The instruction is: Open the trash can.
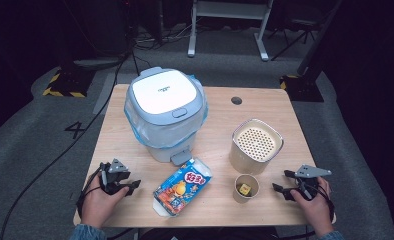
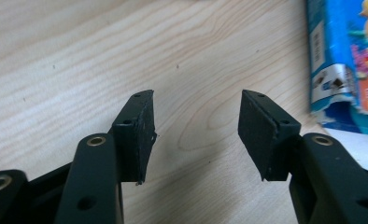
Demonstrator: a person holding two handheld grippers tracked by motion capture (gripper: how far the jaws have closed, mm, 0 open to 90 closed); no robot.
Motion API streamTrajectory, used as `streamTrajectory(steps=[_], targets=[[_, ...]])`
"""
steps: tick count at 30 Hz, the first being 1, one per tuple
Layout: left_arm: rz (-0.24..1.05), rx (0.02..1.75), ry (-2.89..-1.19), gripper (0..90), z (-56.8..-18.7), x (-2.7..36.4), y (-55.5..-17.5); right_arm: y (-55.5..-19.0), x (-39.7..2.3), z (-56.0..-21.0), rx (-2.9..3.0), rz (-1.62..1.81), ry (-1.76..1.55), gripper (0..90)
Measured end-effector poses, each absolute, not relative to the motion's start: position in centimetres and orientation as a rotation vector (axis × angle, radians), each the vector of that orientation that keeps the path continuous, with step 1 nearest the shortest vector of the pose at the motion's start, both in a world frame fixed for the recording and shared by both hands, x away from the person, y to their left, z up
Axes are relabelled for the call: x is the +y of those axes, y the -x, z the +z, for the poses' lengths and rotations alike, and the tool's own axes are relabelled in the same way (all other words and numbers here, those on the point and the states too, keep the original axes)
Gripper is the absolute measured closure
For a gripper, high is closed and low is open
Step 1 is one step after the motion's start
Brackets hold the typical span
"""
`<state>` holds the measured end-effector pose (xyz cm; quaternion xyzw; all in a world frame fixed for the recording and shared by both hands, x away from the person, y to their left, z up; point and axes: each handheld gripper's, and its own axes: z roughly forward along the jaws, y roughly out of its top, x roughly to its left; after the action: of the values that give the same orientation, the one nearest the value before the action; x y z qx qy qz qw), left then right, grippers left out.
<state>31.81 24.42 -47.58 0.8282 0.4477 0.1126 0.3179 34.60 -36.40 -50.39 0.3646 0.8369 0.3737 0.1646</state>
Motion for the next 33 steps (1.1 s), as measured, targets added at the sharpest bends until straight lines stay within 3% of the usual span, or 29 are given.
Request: streamTrajectory(steps=[8,26,33], targets=[[0.273,1.082,-2.165,44.7,-46.0,25.1,-32.1,-34.6,-36.4,-50.4,2.385,1.065,-1.039,22.5],[0.275,0.798,-1.948,70.6,-39.7,24.5,-31.0,-34.6,-36.4,-50.4,2.380,1.059,-1.038,22.5],[0.238,0.717,-1.899,75.7,-37.7,24.3,-31.3,-34.6,-36.4,-50.4,2.380,1.060,-1.039,22.5]])
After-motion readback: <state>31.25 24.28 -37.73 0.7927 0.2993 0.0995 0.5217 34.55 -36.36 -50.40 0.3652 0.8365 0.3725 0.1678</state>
